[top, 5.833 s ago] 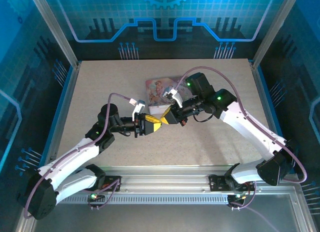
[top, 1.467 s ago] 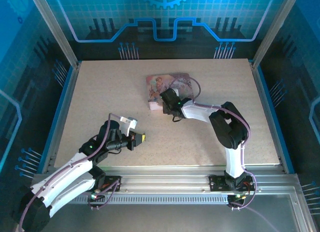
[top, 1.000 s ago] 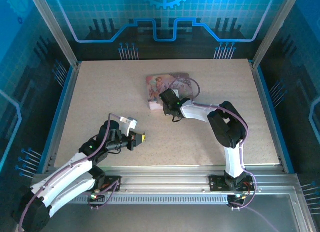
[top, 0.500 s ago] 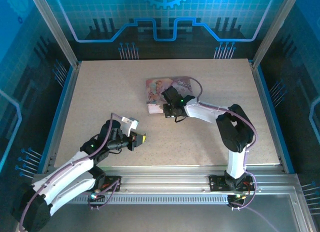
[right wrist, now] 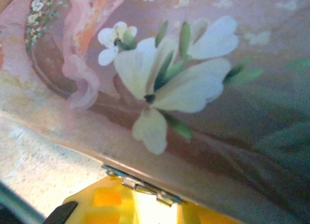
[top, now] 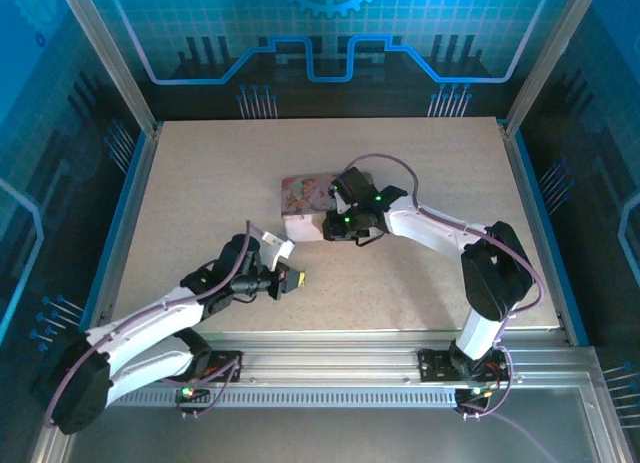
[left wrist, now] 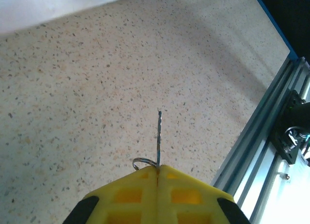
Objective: Unlock the padlock with the key
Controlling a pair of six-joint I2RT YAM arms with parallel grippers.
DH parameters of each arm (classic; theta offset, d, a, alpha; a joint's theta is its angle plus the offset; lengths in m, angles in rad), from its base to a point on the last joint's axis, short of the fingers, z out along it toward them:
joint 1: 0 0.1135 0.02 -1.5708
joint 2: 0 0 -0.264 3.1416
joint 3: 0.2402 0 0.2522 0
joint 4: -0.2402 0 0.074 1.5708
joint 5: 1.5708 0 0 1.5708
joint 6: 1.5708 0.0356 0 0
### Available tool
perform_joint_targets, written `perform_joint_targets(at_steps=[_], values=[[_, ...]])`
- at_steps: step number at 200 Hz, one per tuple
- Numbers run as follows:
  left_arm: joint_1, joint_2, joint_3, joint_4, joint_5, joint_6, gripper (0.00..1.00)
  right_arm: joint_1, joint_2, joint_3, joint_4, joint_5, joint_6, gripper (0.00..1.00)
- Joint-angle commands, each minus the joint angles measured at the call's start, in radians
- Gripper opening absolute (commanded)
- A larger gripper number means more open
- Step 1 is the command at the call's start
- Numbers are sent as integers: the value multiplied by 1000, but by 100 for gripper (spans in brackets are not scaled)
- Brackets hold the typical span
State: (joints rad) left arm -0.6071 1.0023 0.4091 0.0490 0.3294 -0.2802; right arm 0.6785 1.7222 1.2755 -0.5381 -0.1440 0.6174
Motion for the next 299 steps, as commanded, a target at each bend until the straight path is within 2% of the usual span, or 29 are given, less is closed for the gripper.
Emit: perform_joint_targets(at_steps=[1, 59, 135, 299], values=[[-8, 36, 26, 139, -10, 52, 0, -17, -51, 24, -10, -136, 13, 5], [-4, 176, 23, 341, 5, 107, 0, -90, -39, 31, -15, -370, 12, 3], [29, 303, 6, 496, 34, 108, 0, -123, -17, 36, -23, -508, 12, 3], [38, 340, 2, 538, 51, 104, 0, -132, -12, 38, -39, -469, -2, 3]])
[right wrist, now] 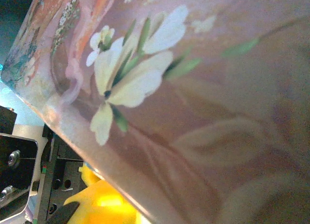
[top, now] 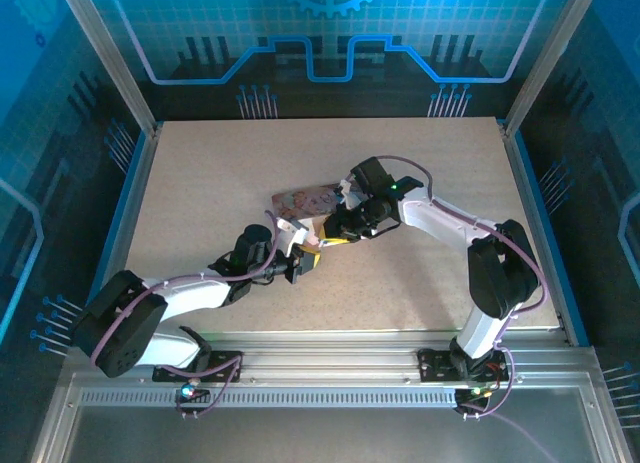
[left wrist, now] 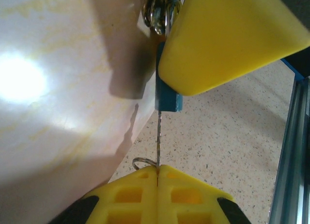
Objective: Unlock the padlock with the key
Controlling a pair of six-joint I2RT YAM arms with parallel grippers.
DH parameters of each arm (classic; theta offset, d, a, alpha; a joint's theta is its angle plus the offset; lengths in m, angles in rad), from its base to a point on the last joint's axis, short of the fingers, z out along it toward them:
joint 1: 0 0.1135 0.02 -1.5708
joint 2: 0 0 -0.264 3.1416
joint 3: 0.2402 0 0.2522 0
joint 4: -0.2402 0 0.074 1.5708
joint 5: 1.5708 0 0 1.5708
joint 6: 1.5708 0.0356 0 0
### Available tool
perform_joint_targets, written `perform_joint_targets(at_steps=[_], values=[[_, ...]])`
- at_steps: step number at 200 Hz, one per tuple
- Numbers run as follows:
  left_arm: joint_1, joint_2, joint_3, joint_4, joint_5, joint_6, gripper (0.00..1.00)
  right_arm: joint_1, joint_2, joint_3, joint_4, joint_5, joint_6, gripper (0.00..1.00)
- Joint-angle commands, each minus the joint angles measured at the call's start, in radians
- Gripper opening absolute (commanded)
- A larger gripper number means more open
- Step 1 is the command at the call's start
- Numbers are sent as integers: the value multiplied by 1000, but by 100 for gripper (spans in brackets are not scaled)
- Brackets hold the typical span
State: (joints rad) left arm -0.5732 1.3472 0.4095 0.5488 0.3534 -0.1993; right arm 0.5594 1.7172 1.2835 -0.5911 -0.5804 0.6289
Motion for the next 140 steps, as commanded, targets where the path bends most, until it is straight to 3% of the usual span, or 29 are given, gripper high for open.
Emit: perform_joint_targets(at_steps=[1, 140], values=[[4, -5, 2, 38, 27, 24, 0, -13, -7, 30, 14, -32, -13, 3], [4, -58, -3, 14, 10, 14, 0, -15, -15, 14, 15, -20, -20, 3]])
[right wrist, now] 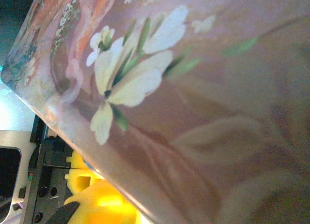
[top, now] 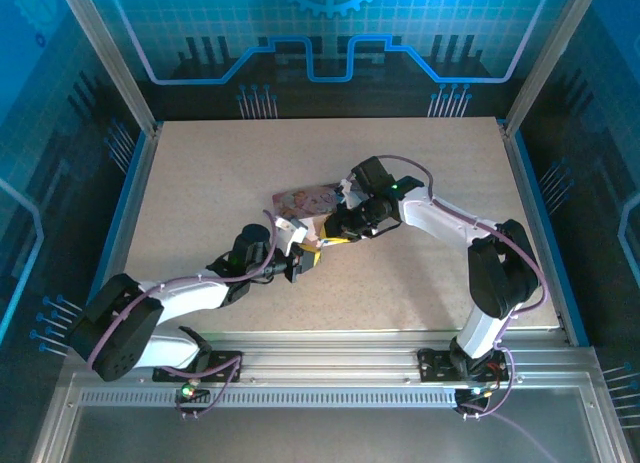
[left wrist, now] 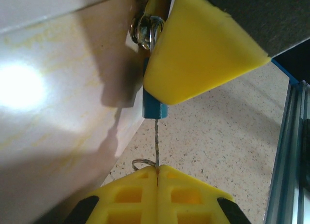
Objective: Unlock the padlock with the key
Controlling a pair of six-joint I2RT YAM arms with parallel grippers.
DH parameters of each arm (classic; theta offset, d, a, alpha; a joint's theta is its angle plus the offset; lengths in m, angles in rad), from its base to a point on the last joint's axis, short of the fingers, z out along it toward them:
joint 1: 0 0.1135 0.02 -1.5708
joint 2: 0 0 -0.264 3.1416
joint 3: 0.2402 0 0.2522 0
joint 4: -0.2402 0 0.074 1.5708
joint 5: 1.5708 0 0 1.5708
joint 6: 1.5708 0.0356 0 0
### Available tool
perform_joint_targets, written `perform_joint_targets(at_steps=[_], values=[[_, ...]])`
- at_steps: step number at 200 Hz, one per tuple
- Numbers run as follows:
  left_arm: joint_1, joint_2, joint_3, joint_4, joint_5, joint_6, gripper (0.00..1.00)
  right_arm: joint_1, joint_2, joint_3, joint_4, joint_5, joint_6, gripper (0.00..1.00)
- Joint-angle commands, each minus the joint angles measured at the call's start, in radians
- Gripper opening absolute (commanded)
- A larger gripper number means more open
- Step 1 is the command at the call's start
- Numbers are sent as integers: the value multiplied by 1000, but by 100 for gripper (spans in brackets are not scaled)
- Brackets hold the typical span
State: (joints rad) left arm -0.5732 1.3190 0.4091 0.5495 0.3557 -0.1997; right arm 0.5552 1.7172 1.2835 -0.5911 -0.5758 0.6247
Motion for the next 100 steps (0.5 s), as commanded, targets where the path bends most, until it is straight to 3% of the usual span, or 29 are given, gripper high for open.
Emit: perform_joint_targets(at_steps=[1, 100], values=[[4, -30, -3, 13, 8, 13, 0, -11, -16, 14, 16, -25, -16, 3], [9, 24, 43, 15, 72, -50, 0, -12, -28, -15, 62, -58, -23, 2]])
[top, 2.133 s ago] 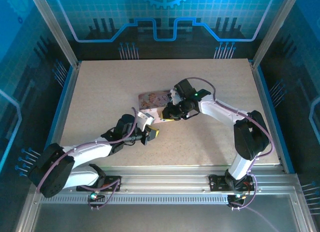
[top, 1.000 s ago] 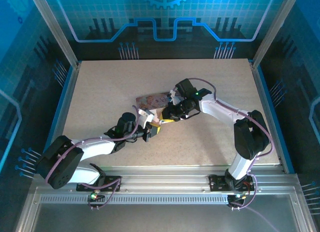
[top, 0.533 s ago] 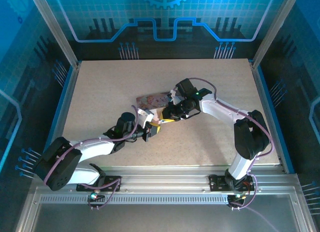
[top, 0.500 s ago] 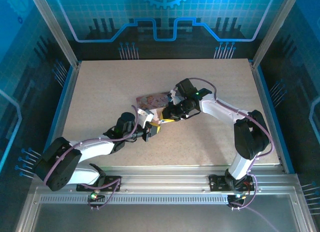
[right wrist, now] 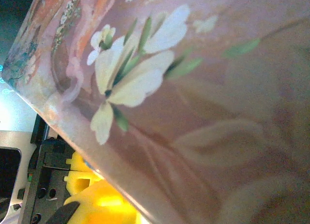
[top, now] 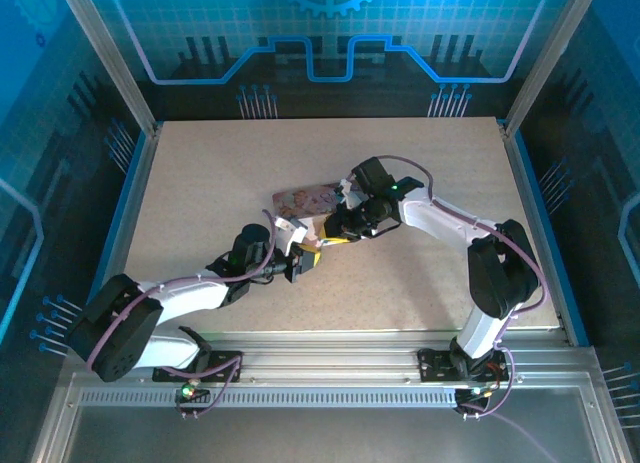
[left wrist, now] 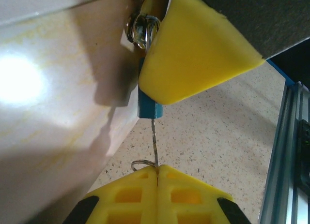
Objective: Unlock the padlock with the key
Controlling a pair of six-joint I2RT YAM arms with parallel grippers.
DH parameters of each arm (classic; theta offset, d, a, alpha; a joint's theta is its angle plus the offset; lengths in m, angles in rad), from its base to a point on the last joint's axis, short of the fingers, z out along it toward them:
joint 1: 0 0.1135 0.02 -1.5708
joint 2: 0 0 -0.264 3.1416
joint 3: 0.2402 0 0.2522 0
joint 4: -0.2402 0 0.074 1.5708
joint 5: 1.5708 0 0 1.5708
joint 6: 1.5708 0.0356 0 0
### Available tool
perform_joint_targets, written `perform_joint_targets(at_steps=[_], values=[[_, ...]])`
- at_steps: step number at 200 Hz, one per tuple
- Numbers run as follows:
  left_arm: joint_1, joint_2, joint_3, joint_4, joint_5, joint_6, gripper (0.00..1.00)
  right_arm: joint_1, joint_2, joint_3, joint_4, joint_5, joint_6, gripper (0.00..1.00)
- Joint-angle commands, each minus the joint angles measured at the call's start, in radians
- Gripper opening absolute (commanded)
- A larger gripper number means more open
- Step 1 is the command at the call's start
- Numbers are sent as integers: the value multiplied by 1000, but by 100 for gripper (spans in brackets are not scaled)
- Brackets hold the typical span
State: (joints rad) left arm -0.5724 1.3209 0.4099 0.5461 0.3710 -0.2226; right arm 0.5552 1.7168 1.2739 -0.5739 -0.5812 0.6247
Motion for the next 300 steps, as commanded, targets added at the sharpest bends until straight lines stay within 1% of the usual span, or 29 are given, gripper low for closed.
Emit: perform_joint_targets(at_steps=[1, 14, 60, 105, 133, 167, 209, 248, 275, 300], values=[[9, 22, 43, 18, 58, -28, 0, -12, -29, -5, 46, -54, -23, 2], [16, 34, 54, 14, 82, -42, 0, -14, -31, -7, 46, -54, -32, 2], [49, 34, 37, 81, 140, -100, 0, -18, -33, -21, 55, -57, -49, 1], [68, 8, 32, 75, 151, -106, 0, -22, -26, -31, 56, -58, -56, 0], [72, 20, 36, 83, 149, -110, 0, -24, -25, -34, 67, -79, -53, 0], [72, 67, 30, 155, 143, -136, 0, -26, -32, -45, 112, -134, -13, 0], [72, 99, 12, 260, 120, -163, 0, -26, -41, -45, 98, -127, -6, 0], [71, 150, 12, 334, 142, -205, 0, -24, -49, -66, 147, -158, 18, 0], [71, 166, -3, 390, 168, -230, 0, -26, -54, -58, 131, -161, -11, 0], [81, 149, -25, 399, 183, -238, 0, -33, -45, -34, 65, -149, -74, 0]])
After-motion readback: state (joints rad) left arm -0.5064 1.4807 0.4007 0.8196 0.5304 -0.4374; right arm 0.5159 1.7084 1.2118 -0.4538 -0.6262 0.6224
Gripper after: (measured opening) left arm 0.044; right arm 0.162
